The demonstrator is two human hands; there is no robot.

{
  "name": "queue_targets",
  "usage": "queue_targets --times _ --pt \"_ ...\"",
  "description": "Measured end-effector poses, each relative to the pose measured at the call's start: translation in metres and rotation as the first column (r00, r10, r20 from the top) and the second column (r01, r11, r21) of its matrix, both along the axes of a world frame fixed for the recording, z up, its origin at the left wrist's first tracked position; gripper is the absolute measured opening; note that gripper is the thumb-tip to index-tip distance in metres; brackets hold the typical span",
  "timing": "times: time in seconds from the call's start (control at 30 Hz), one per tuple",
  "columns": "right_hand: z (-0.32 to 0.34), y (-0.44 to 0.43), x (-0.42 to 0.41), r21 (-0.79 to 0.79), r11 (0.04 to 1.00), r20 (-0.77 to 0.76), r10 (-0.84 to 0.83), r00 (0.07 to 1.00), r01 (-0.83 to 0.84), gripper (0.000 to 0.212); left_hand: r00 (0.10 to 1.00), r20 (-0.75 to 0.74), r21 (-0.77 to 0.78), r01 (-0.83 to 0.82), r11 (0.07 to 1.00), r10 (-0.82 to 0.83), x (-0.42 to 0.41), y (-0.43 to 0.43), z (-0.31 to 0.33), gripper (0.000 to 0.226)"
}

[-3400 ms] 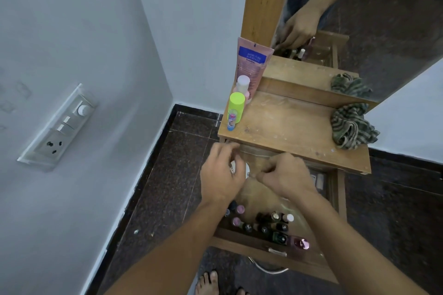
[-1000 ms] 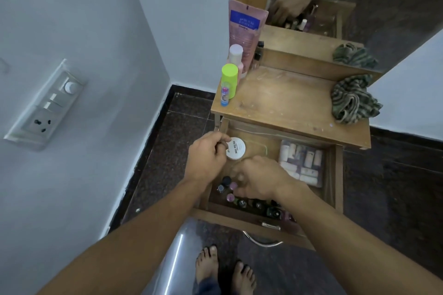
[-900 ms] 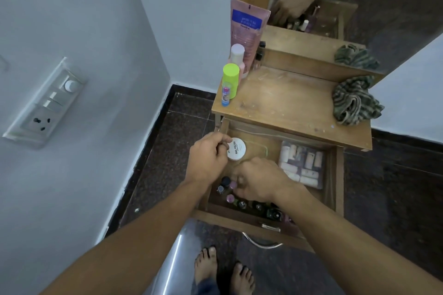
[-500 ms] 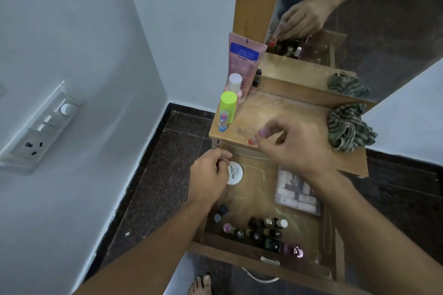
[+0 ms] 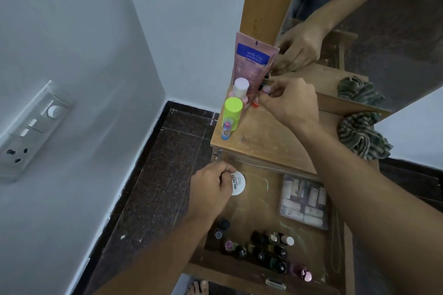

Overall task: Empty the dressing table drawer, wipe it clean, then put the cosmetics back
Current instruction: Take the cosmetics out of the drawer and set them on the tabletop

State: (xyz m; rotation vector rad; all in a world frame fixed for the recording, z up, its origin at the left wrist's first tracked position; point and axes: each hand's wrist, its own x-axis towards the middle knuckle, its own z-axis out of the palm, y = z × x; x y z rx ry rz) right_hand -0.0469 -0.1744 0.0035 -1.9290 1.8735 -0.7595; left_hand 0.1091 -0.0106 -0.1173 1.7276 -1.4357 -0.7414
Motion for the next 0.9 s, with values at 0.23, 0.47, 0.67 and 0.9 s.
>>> queue_targets --times 0.23,0.47,0.67,0.9 --pt "-0.008 -0.007 0.004 0.010 1.000 -0.044 -0.008 0.999 0.009 0.019 0.998 0.054 -0.035 -0.010 0.999 0.012 -0.002 -0.004 -0.003 0.026" --pt "-0.005 0.008 -0.001 0.011 0.998 -0.014 -0.066 0.998 0.066 0.025 0.997 0.074 -0.051 0.015 0.999 -0.011 -0.001 -0.004 0.000 0.027" --pt "-0.010 0.106 -0.007 0.110 0.990 0.004 -0.091 0.996 0.090 0.021 1.000 -0.003 0.052 0.018 0.999 -0.018 0.000 -0.003 0.008 0.030" --pt "-0.036 0.194 0.026 0.551 0.772 -0.152 0.466 0.872 -0.317 0.025 0.987 -0.158 0.190 0.033 0.981 -0.002 0.006 -0.004 0.011 0.033"
